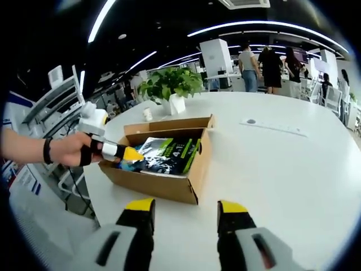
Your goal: Operate the shoe box by opening the lid, removing the specified soft item, and placing it in the target area until the item is outside and the box remains undamaged.
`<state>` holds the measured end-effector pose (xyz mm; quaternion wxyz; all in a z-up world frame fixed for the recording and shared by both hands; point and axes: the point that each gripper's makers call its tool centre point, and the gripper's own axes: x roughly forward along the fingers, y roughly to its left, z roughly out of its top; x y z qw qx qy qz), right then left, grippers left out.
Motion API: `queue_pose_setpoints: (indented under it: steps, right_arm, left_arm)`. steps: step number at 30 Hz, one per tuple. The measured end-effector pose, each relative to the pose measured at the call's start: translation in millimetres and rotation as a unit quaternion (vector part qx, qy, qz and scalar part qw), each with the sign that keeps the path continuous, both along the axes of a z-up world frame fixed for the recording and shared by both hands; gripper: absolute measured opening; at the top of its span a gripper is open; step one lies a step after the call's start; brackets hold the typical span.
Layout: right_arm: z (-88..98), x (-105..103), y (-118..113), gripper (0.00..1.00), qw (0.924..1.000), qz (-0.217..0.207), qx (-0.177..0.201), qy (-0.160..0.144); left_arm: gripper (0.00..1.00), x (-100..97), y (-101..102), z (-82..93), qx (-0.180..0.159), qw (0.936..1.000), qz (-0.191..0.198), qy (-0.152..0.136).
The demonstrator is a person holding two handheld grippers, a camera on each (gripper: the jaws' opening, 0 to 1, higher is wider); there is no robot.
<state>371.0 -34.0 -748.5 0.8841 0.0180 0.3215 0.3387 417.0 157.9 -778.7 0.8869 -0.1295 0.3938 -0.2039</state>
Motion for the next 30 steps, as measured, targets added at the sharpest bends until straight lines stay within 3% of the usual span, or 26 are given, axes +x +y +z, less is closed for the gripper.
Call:
queue_pose_setpoints:
  steps: [5,9,30]
  right_arm:
    - [-2.1,-1,2,0.41,1.0000,0.002,0.001,0.003]
    - [-1.0,-1,7,0.41,1.0000,0.007,0.001,0.002]
    - [7.6,12,37,0.41,0.9995,0.030,0.006,-0.004]
  left_arm:
    - [0.23,-0.9,-1,-0.2,-0.011,0.9998,0.015,0.008]
    - [0.03,-1.6,0,1.4,-0.002,0.9998,0.021,0.002]
    - [0.00,-7.1,21,-0.3,0.018,0.9995,0.027,0.001]
